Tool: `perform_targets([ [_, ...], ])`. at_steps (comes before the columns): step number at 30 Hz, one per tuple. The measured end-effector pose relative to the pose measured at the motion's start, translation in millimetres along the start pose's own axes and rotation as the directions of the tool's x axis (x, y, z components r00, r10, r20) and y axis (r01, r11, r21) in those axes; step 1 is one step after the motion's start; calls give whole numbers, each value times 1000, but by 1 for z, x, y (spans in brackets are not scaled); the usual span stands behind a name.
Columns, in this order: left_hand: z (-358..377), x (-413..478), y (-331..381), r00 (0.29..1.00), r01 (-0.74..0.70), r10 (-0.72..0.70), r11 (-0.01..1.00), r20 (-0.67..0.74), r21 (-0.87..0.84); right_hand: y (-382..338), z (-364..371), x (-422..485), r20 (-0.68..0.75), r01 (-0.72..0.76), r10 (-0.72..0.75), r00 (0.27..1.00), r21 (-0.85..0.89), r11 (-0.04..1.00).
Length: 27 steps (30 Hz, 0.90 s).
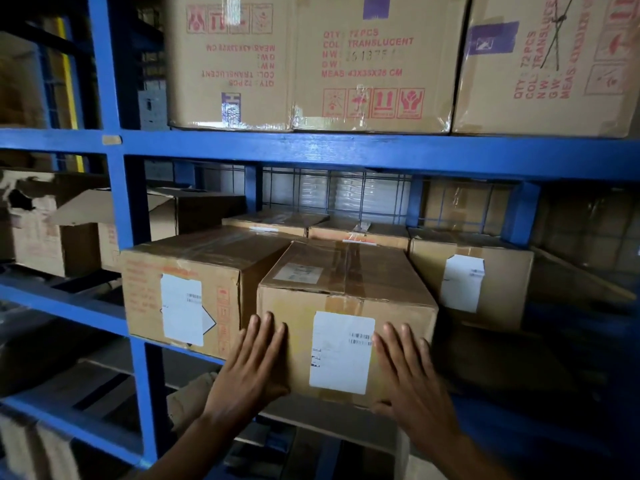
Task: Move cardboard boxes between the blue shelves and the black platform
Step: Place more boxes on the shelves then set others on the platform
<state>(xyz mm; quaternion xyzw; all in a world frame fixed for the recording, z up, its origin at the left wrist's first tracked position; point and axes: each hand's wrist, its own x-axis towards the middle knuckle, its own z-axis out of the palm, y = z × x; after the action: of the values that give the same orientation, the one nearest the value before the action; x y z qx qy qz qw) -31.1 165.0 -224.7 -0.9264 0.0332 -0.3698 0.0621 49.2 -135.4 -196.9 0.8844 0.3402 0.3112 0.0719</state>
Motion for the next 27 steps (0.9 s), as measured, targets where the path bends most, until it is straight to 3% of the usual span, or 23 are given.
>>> perform_targets([
  [6, 17, 15, -23, 997, 77, -76, 997, -12, 17, -22, 28, 32, -5, 40, -40, 999, -34, 999],
  [9, 24, 20, -27, 994, 100, -98, 995, 57, -27, -20, 42, 40, -32, 37, -40, 999, -85, 996],
  [15, 23, 22, -31, 995, 77, -78, 997, 62, 8, -20, 44, 40, -14, 20, -22, 1000, -115, 993],
  [21, 13, 18, -28, 987, 86, -89, 996, 137, 29, -30, 27, 36, -43, -6, 4, 999, -40, 999],
  [27, -8, -26, -40, 984, 54, -65, 996, 168, 66, -56, 15, 6, 43, -77, 73, 996, 114, 990],
])
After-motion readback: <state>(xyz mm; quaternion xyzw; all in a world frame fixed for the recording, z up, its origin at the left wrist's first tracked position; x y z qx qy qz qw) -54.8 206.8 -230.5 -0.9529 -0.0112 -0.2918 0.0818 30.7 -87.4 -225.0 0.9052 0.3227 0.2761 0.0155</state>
